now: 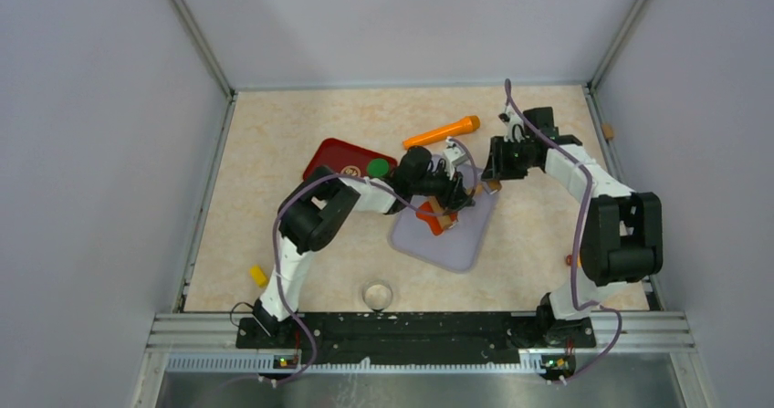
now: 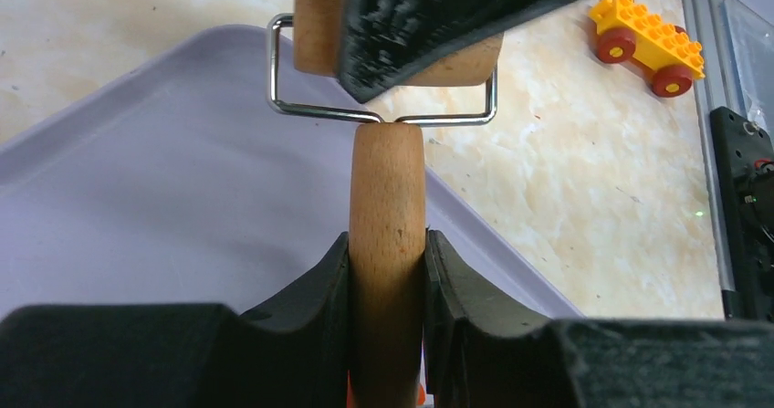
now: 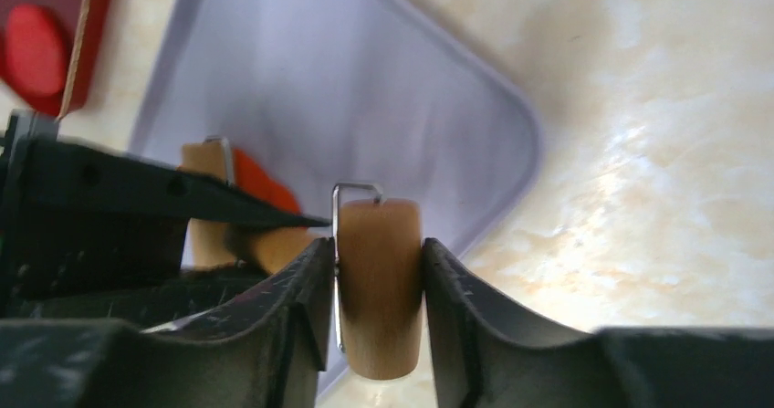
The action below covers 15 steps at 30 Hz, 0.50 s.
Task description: Roll out the dumpling wrappers from the dough
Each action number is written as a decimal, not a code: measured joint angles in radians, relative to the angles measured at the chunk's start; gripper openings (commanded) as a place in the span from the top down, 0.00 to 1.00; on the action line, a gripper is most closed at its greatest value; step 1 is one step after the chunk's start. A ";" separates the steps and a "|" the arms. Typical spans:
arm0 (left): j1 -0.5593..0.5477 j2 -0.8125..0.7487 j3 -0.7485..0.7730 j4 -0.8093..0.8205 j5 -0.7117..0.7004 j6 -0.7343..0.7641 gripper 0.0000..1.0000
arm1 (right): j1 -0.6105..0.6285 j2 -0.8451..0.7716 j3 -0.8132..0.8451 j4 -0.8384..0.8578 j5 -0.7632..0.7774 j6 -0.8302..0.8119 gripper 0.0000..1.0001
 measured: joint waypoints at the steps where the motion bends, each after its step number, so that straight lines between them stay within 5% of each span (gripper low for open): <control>1: -0.002 -0.014 -0.008 -0.016 0.003 0.003 1.00 | -0.007 -0.012 -0.006 -0.004 -0.033 0.010 0.48; 6: -0.001 -0.106 -0.041 -0.085 -0.011 0.024 1.00 | -0.011 -0.045 -0.039 -0.054 -0.200 0.043 0.39; 12: 0.011 -0.154 -0.045 -0.120 -0.024 0.053 1.00 | -0.014 -0.046 -0.059 -0.062 -0.328 0.099 0.49; 15: 0.014 -0.156 -0.045 -0.122 -0.021 0.059 1.00 | -0.014 -0.046 -0.065 -0.066 -0.349 0.116 0.45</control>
